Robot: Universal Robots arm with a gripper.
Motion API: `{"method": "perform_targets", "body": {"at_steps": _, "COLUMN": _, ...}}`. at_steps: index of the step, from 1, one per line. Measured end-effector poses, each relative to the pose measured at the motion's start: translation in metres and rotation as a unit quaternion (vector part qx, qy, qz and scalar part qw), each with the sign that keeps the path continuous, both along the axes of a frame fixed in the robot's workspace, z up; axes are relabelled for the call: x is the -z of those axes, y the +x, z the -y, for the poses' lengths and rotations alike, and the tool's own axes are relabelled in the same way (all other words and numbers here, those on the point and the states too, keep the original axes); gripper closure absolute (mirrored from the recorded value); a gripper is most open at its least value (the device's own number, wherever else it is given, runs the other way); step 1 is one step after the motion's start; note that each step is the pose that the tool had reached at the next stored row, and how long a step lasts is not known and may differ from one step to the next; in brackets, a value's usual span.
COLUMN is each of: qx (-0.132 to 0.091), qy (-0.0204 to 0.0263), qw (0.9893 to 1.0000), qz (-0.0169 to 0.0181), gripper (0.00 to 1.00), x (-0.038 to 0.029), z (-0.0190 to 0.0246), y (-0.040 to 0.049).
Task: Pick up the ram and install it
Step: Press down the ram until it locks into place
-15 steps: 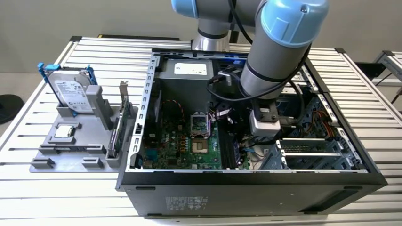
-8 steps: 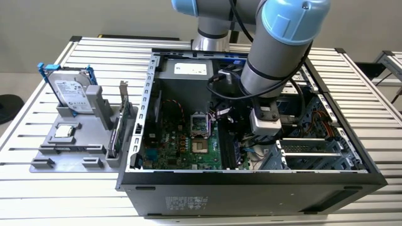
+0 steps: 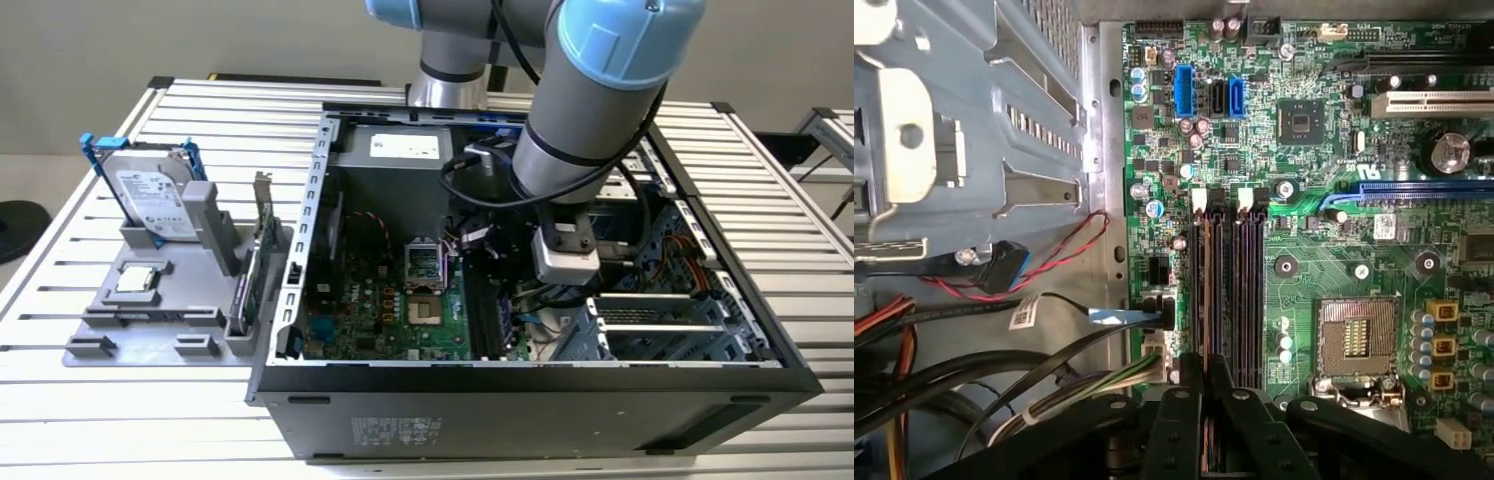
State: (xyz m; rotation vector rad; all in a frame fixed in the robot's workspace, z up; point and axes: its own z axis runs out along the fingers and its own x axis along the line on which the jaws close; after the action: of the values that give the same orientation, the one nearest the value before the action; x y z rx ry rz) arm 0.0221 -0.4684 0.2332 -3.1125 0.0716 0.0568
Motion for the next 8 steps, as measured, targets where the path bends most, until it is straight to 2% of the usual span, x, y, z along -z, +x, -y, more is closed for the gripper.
{"method": "perform_targets", "body": {"at_steps": 3, "qx": 0.0, "qy": 0.0, "qw": 1.0, "qz": 0.0, "gripper": 1.0, "x": 0.0013, "z": 0.0, "y": 0.0002}}
{"method": "perform_targets", "body": {"at_steps": 8, "qx": 0.0, "qy": 0.0, "qw": 1.0, "qz": 0.0, "gripper": 1.0, "x": 0.0102, "z": 0.0001, "y": 0.0001}}
